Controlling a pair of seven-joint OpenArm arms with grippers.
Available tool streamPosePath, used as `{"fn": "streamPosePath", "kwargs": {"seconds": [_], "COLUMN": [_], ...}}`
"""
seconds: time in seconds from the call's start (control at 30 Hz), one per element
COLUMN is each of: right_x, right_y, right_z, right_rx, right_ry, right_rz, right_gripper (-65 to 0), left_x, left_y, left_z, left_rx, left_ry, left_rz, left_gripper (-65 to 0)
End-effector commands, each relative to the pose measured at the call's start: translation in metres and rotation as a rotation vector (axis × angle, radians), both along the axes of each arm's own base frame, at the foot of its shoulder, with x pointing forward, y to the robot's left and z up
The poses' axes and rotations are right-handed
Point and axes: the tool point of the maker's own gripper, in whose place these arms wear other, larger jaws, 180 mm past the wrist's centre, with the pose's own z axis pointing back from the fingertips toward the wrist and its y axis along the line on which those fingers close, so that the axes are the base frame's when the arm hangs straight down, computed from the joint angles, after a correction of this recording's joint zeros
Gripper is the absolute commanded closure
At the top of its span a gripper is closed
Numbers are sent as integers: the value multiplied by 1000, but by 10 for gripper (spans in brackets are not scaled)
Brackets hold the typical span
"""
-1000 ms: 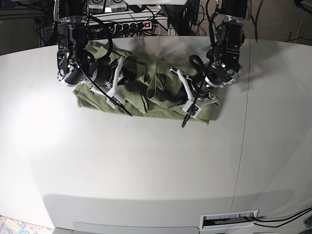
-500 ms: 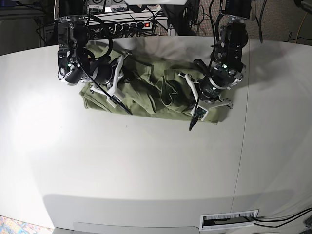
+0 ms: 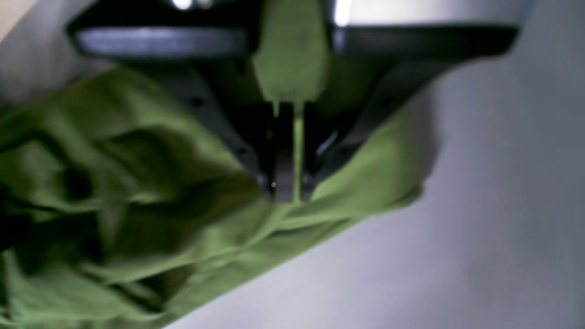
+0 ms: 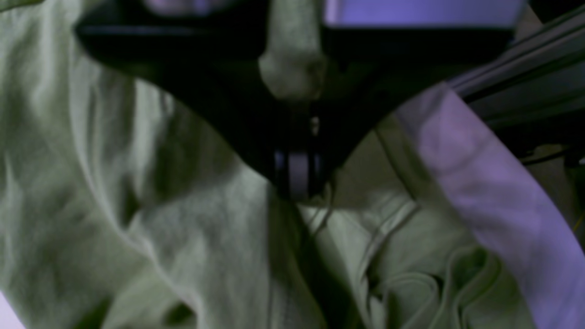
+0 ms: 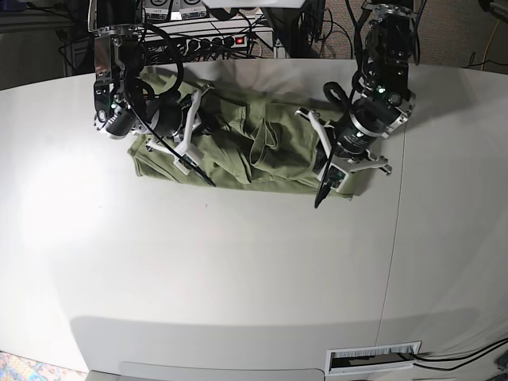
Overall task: Fold the T-shirt properly
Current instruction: 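Release the right gripper and move it to the collar end of the shirt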
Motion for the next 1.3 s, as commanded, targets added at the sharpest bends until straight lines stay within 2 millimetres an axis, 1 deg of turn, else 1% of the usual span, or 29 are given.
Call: {"fn": "streamPosePath", "kwargs": {"seconds": [0.0,0.1,0.17,0.23,0.33,0.43,0.5,0.63,0.77,0.83,0.87,1.0,1.1,1.2,1.27], "right_x": [5,2,0,3,7,6,0,-10,-25,-33,-36,-41,-41,-44,-43], "right_y": [-1,5,6,7,4,-4,-16,-46,-85,-99,-104,-118,-123,-130,-131], "right_z": [8,13,20,32,49,58,58,61,55,52,51,52,53,44,40], "right_rx": [3,30,31,41,79,122,134,160,85,58,52,33,27,4,31], "right_ry": [-22,-13,-21,-52,-98,-103,-83,-69,-43,-29,-25,-23,-27,-1,1], "right_rz": [3,18,35,40,14,-27,-67,-155,-226,-263,-279,-324,-339,-356,-378], "right_gripper": [0,0,0,0,0,0,0,0,-169,-219,-226,-228,-263,-264,-264], "left_x": [4,6,5,3,-2,-4,-4,-4,-4,-4,-4,-4,-4,-4,-4], "left_y": [2,17,28,36,39,40,40,39,37,37,37,37,37,37,37], "left_z": [12,6,-9,-25,-47,-58,-59,-58,-58,-58,-58,-58,-58,-58,-58], "left_rx": [-13,19,43,47,30,15,14,6,-8,-8,-7,-7,-6,-6,-6], "left_ry": [-52,-60,-26,7,48,64,67,62,63,63,63,64,66,66,66], "left_rz": [-7,-4,4,13,23,27,28,28,29,29,29,29,29,29,29], "left_gripper": [-15,-15,-5,0,0,0,0,0,0,0,0,0,0,0,0]}}
